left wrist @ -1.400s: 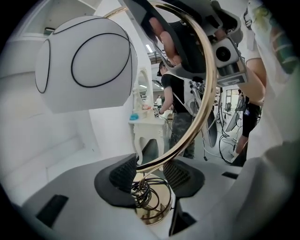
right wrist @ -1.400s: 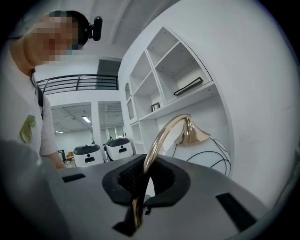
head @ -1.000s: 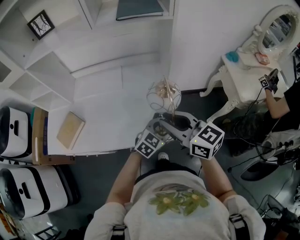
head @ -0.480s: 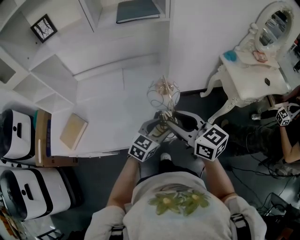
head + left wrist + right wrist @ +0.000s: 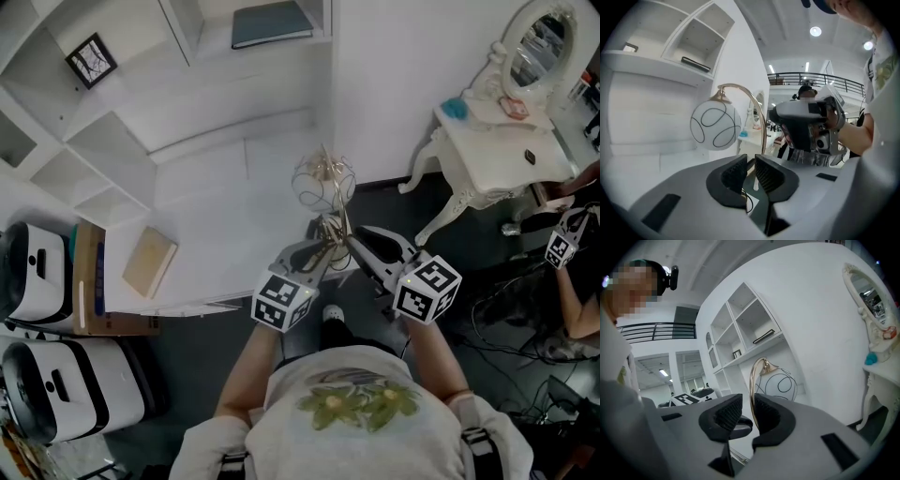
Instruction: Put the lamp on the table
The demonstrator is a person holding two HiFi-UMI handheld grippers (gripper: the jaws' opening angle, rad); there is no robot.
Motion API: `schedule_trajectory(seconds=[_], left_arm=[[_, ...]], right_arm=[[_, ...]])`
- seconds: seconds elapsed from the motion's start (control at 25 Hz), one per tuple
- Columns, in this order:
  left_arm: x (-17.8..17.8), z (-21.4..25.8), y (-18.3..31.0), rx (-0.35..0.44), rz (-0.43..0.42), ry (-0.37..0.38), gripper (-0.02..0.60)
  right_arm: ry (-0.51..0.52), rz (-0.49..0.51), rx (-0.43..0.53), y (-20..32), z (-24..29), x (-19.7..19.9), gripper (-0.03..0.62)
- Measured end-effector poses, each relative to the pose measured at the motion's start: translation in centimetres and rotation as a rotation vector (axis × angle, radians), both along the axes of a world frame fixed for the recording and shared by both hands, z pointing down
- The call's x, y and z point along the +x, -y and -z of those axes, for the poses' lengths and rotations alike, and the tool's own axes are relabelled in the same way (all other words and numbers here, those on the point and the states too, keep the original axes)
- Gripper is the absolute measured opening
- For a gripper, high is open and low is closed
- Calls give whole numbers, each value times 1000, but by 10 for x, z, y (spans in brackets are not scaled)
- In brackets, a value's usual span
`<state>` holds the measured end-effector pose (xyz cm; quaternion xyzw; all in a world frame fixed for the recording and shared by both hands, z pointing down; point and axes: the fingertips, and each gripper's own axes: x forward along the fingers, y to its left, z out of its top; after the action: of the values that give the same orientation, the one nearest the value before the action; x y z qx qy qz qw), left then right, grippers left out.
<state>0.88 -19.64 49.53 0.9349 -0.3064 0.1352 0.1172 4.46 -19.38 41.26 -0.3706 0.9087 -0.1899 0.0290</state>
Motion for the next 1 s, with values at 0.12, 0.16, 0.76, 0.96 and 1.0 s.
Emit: schedule_trajectory(seconds=[0.12,0.16,0.76,0.96,1.0], left_arm=[[-5,12,-6,3,40,-30,63],[-6,14,-9,0,47,-30,57],[3,26,-62,-47,35,-46,29],[4,29,-76,-23,48,-53,29],[4,30,-78,-18,53,-55,29]], right_arm=[[14,-16,-10,-10,-1,3,65],[17,-12,-12,-14,-1,2,59],[-55,-41,-44,-66,-20,-11,31],[-72,-45,-54,-79,-23,-13,31],[-72,-49,-53,-81,-23,-12,31]])
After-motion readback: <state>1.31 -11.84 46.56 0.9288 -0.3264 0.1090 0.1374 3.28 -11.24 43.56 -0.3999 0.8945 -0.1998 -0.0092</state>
